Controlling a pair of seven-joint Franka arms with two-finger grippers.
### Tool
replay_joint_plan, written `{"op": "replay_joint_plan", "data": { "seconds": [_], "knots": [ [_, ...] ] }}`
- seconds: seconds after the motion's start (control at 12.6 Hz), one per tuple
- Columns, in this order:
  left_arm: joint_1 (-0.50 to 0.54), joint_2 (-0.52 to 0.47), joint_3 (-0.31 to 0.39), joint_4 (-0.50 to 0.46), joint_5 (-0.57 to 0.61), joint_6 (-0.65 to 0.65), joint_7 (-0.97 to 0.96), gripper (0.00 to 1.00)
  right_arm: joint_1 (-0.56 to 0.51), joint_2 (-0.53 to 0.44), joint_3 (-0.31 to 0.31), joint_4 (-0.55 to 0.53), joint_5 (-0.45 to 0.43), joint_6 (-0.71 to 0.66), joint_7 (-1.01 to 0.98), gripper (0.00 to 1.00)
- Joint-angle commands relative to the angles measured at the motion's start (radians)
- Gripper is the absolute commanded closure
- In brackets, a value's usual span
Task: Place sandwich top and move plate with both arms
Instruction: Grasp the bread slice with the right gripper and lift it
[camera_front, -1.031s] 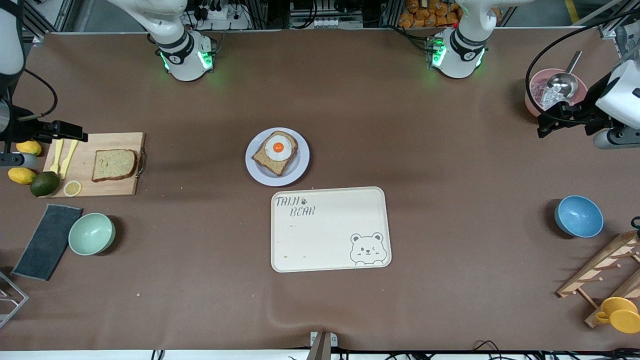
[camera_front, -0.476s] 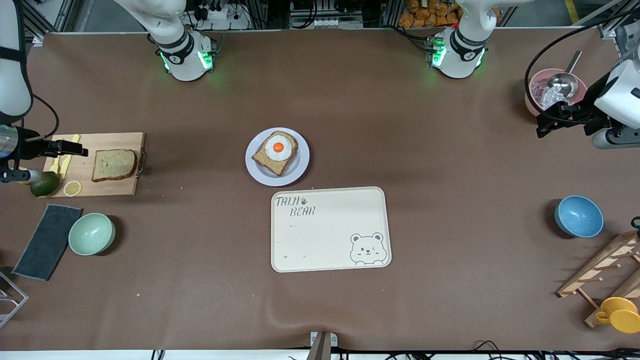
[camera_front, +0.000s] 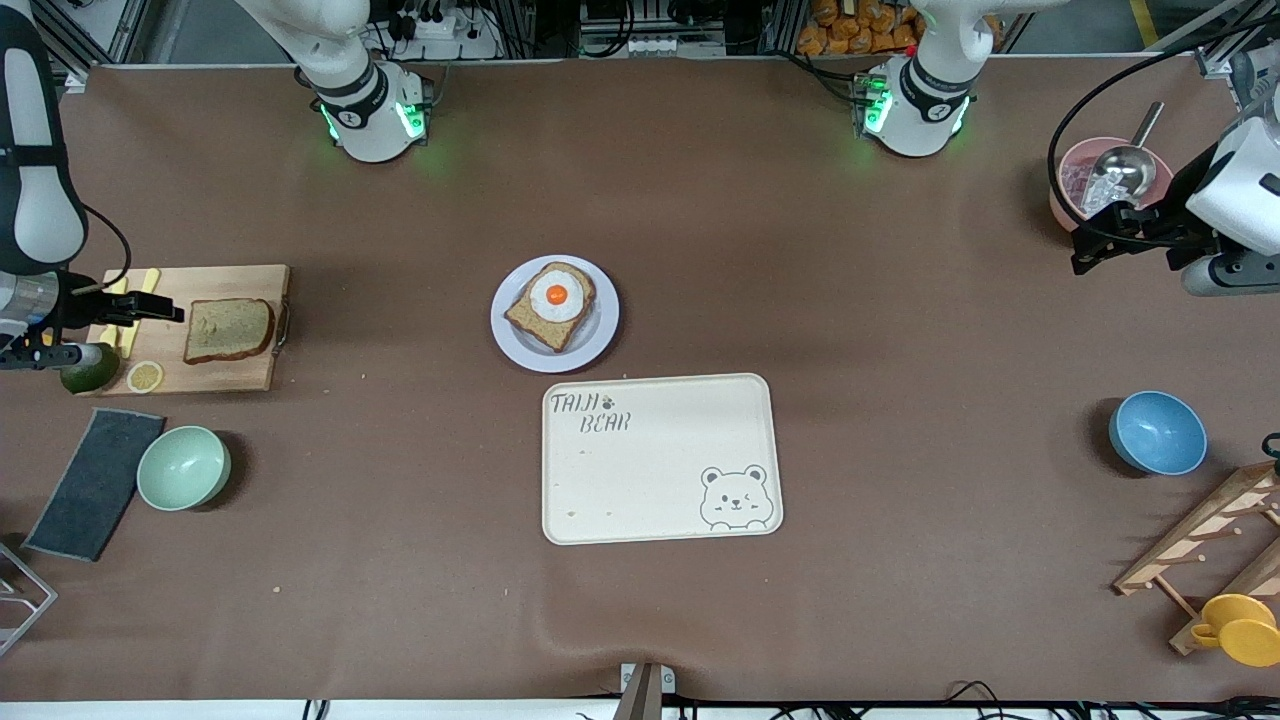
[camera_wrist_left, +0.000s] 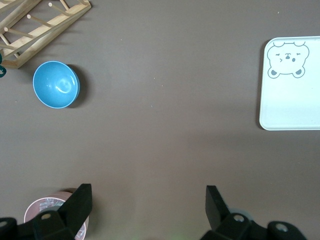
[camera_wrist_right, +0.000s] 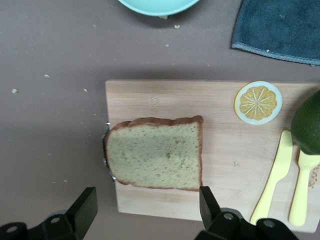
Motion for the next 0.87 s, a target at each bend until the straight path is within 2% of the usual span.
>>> {"op": "replay_joint_plan", "data": {
  "seconds": [0.0, 0.16, 0.32, 0.56, 0.71, 0.79],
  "knots": [
    [0.005, -0.019, -0.002, -0.011, -0.002, -0.010, -0.008, 0.00, -0.058, 0.063, 0.020, 0.004, 0.005, 0.045, -0.067, 0.21],
    [-0.001, -0.018, -0.005, -0.008, 0.001, -0.021, -0.019, 0.00, -0.075, 0.099, 0.020, 0.007, 0.006, 0.106, -0.118, 0.23],
    [0.002, -0.021, -0.005, -0.008, 0.001, -0.029, -0.027, 0.00, -0.100, 0.130, 0.020, 0.007, 0.009, 0.126, -0.141, 0.31],
    [0.005, -0.024, -0.002, -0.008, 0.001, -0.043, -0.025, 0.00, -0.123, 0.177, 0.023, 0.013, 0.012, 0.173, -0.176, 0.35],
    [0.005, -0.025, -0.002, -0.009, 0.001, -0.046, -0.024, 0.00, -0.135, 0.199, 0.022, 0.011, 0.068, 0.178, -0.216, 0.35],
    [0.005, -0.024, -0.002, -0.008, 0.001, -0.044, -0.024, 0.00, -0.137, 0.206, 0.022, 0.008, 0.081, 0.177, -0.222, 0.39]
  ]
}}
